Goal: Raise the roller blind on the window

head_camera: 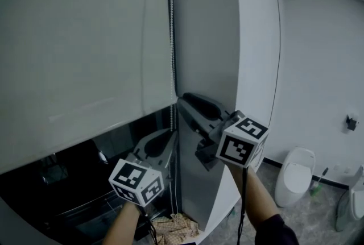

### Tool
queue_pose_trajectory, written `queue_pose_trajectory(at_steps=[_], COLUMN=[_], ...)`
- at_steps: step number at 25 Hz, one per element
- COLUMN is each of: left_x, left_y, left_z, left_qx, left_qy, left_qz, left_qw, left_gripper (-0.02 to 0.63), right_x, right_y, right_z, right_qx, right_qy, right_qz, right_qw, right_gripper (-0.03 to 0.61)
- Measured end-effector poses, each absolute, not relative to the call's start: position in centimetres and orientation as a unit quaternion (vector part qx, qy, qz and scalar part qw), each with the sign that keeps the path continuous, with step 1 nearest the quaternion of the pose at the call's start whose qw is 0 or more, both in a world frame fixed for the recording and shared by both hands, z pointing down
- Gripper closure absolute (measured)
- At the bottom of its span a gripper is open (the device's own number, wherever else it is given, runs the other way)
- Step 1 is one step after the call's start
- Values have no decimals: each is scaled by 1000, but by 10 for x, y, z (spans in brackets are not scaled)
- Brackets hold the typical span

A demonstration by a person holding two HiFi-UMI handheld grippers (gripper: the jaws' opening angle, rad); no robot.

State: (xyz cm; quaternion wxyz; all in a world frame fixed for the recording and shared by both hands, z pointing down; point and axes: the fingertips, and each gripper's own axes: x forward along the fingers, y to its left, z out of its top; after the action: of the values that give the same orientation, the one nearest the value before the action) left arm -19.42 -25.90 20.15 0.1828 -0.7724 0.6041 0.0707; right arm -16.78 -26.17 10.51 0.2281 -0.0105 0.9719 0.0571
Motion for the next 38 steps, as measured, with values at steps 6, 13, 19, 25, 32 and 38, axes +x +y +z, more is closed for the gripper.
queue_pose_trajectory(at_steps=[6, 13, 19, 25, 32, 38], left_x=[-186, -209, -220, -227, -204, -153], left_y=[-253, -238, -227, -221, -249, -277], left_z=[257, 310, 346, 302, 226, 169], left_qx=[-780, -784, -801, -798, -820, -857], left_qy=[606, 611, 591, 592, 548, 477], left_qz=[43, 31, 17, 38, 110, 139], left_qw=[149, 107, 94, 107, 127, 133], left_gripper=[594, 594, 592, 591, 591, 582], right_x=[-176, -204, -223, -200, -149, -119], right_y=[-258, -258, -255, -266, -288, -294], right_z=[57, 56, 92, 88, 149, 205], right_qx=[6, -2, -27, -63, -137, -166], right_qy=[965, 965, 968, 965, 965, 968], right_qz=[40, 28, 58, 83, 103, 99], right_qw=[258, 259, 242, 239, 197, 160], right_gripper=[495, 497, 560, 560, 560, 560])
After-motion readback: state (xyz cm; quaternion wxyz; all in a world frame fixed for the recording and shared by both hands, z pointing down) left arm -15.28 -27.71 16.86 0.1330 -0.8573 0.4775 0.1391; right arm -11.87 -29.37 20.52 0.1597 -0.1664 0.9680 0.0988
